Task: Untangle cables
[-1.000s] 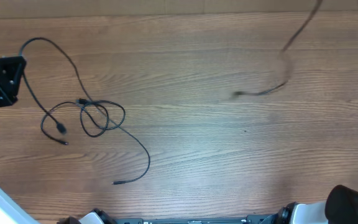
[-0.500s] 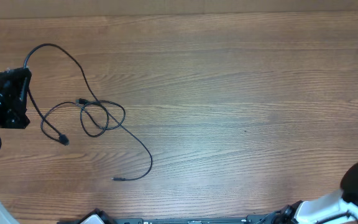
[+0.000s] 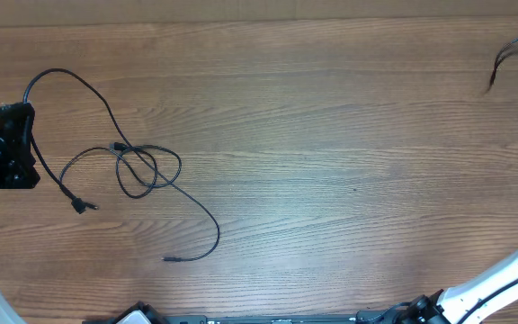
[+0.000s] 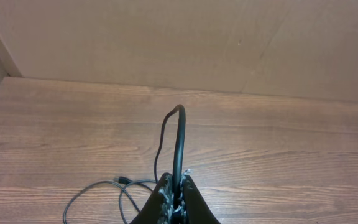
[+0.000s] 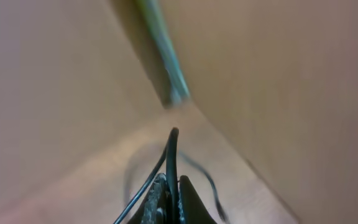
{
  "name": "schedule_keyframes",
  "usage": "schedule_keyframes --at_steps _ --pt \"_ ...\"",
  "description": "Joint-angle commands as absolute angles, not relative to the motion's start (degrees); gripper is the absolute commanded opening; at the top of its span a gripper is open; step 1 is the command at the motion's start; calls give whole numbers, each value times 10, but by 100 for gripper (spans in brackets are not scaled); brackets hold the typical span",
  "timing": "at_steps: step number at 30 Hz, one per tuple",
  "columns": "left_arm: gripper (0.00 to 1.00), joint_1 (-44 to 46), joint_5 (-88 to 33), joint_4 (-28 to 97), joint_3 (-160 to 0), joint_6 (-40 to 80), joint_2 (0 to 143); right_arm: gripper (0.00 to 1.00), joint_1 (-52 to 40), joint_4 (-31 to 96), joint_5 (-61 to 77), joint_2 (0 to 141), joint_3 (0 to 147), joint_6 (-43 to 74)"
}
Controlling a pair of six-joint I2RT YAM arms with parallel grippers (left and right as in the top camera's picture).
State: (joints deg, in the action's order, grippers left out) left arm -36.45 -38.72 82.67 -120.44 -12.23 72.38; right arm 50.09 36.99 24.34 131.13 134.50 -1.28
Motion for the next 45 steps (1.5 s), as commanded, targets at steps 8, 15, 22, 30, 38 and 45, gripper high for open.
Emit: schedule_keyframes --at_steps 8,15,22,30,38,45 --pt "4 -362 -383 825 -1213 -131 720 4 481 392 185 1380 1350 -20" --pt "4 -362 -383 823 -1213 -133 720 4 428 322 155 1381 1350 -4" --pt "4 -362 -383 823 -1213 -133 720 3 380 263 102 1395 1350 -3" --pt "4 -362 -383 821 -1213 -133 719 3 376 265 96 1481 1350 0" --pt "4 -362 -385 821 -1213 -133 719 100 377 280 64 1512 1352 -1" --pt "4 -362 -386 818 -1213 -133 719 100 375 385 65 1479 1421 -42"
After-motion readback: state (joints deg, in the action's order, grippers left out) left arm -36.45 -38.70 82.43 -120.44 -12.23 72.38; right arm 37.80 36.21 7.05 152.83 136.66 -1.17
